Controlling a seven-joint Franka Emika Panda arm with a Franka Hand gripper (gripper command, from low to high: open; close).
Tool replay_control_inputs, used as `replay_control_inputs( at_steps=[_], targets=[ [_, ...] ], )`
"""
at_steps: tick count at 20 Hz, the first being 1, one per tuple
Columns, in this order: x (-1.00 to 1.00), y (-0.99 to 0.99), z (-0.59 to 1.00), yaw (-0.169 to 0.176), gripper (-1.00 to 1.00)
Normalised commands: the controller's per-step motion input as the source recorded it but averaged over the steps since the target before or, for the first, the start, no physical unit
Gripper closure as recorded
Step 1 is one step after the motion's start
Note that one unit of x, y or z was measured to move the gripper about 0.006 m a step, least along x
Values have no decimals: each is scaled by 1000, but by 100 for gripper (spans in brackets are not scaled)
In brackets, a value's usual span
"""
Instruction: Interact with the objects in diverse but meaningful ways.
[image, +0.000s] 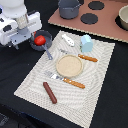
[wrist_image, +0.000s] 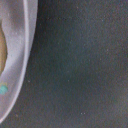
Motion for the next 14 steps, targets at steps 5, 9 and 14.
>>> replay_control_inputs(
  at_steps=[5, 9, 14],
  targets=[
    [308, 0, 67, -63, 100],
    [264, 0, 0, -55, 100],
    [307, 20, 0, -60, 100]
  ],
)
